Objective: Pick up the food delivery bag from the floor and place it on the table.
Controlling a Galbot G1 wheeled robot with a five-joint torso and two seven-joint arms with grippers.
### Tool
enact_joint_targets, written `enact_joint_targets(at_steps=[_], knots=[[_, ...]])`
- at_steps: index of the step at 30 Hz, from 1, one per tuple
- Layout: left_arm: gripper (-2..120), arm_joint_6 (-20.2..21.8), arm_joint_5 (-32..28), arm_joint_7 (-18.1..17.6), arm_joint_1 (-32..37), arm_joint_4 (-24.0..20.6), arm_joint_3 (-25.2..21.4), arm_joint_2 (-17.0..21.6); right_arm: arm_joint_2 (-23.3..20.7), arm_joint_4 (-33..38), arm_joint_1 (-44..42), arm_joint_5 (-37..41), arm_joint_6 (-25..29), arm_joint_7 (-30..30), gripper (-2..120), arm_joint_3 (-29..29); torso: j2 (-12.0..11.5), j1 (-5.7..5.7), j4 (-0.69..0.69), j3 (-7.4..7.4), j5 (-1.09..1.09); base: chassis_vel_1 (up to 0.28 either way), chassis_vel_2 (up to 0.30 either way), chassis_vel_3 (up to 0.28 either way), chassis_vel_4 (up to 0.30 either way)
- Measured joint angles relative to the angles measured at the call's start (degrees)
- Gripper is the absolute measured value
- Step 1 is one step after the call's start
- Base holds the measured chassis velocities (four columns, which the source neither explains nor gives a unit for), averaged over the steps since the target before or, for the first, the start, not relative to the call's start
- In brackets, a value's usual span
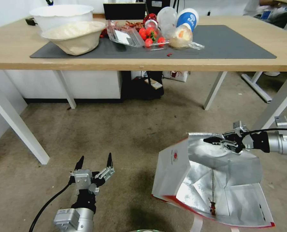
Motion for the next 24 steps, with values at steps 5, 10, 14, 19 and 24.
enact_joint_targets(at_steps=[5,10,14,19,24], knots=[[100,1.1,-1.0,-0.4,-0.5,-0.3,0.2,0.1,0.9,0.8,-2.2,0.1,-0.3,0.1,0,1.2,0.0,0.0,-0.01,0.0,0.01,0.0,0.0,0.0,0.0],[100,1.9,-1.3,-0.7,-0.8,-0.7,0.3,0.1,1.5,0.7,-2.7,-0.4,-0.3,0.0,0,1.4,0.0,0.0,0.0,0.01,0.01,0.0,0.0,0.0,0.0],[100,1.9,-1.1,-0.7,-0.8,-0.7,0.5,0.1,1.6,0.4,-3.0,-0.8,-0.3,-0.3,0,1.4,0.0,0.0,0.0,0.01,0.01,0.0,0.0,0.0,0.0],[100,1.9,0.3,-0.2,-0.9,-0.8,0.7,0.0,1.5,0.3,-3.6,-1.1,-0.3,-0.5,0,2.0,0.0,-0.01,0.0,0.01,0.01,0.0,0.0,0.0,0.0],[100,1.4,1.0,-0.1,-0.6,-0.9,0.8,-0.1,1.5,0.2,-3.9,-1.4,-0.2,-0.6,0,2.3,0.0,-0.01,0.0,0.01,0.01,0.0,0.0,0.0,0.0]])
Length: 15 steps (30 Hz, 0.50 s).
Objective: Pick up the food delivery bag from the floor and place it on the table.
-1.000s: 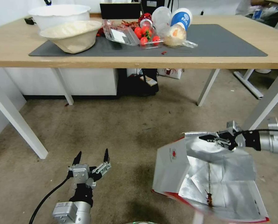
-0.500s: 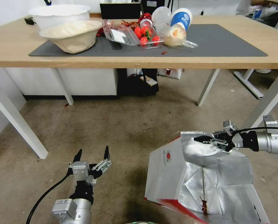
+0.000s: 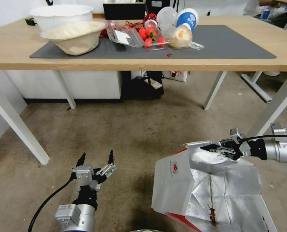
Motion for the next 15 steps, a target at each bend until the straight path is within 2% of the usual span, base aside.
enact_joint_targets(at_steps=[11,15], knots=[[100,0.3,-0.2,-0.1,0.8,-1.0,0.4,0.1,0.1,0.7,-2.1,-0.1,0.3,0.2,0,1.6,0.1,0.01,0.0,0.06,0.0,0.0,0.0,0.0,0.0],[100,0.6,-1.0,-1.1,1.0,-1.3,0.7,0.1,0.0,1.2,-3.1,0.2,0.5,0.2,0,2.5,1.1,0.02,0.01,1.02,-0.01,0.0,0.0,0.0,0.0]])
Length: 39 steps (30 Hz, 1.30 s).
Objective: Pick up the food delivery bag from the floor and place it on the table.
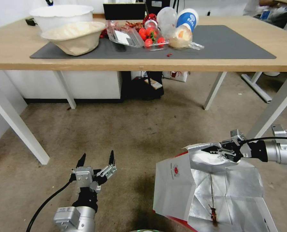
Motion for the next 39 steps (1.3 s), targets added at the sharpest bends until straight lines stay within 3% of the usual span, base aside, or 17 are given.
enact_joint_targets(at_steps=[39], knots=[[100,0.9,-0.2,-0.5,0.2,-1.0,-0.6,0.1,0.8,0.7,0.0,0.5,-0.1,-0.7,0,-0.1,9.5,1.41,0.0,8.05,0.01,0.0,0.0,0.0,0.0]])
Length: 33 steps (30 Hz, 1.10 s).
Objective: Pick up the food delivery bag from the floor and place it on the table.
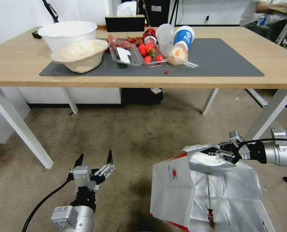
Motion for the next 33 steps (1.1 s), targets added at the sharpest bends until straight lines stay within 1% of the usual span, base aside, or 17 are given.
enact_joint_targets(at_steps=[6,8,12,15,19,22,33], knots=[[100,0.0,0.0,0.0,0.0,-0.1,0.0,0.0,0.0,0.1,0.1,0.0,0.0,0.0,0,0.0,1.1,0.31,0.0,0.83,0.0,0.0,0.0,0.0,0.0],[100,0.0,0.0,0.0,0.0,-0.1,0.0,0.0,0.0,0.1,0.1,0.0,0.0,0.0,0,0.0,1.9,0.5,0.0,1.36,0.0,0.0,0.0,0.0,0.0],[100,0.1,0.0,-0.1,0.1,-0.1,0.0,0.0,0.0,0.1,0.0,0.1,0.0,-0.1,0,0.0,2.5,0.69,0.0,1.78,0.0,0.0,0.0,0.0,0.0],[100,0.2,-0.1,-0.2,0.2,-0.1,0.0,0.0,0.0,0.1,-0.1,0.1,0.0,-0.4,0,0.1,3.4,0.95,0.0,2.49,0.0,0.0,0.0,0.0,0.0],[100,0.1,-0.2,-0.3,0.2,-0.2,0.0,0.0,0.0,0.1,-0.1,0.1,0.0,-0.6,0,0.1,4.1,1.17,0.0,2.93,0.0,0.0,0.0,0.0,0.0],[100,0.1,-0.2,-0.3,0.3,-0.3,0.0,0.0,-0.1,0.1,-0.1,0.1,0.0,-0.7,0,0.1,5.0,1.42,0.0,3.6,0.0,0.0,0.0,0.0,0.0],[100,0.1,-0.3,-0.3,0.6,-0.5,0.0,0.0,-0.1,0.2,0.0,0.1,0.0,-0.8,0,0.1,6.6,1.9,0.0,4.77,0.0,0.0,0.0,0.0,0.0]])
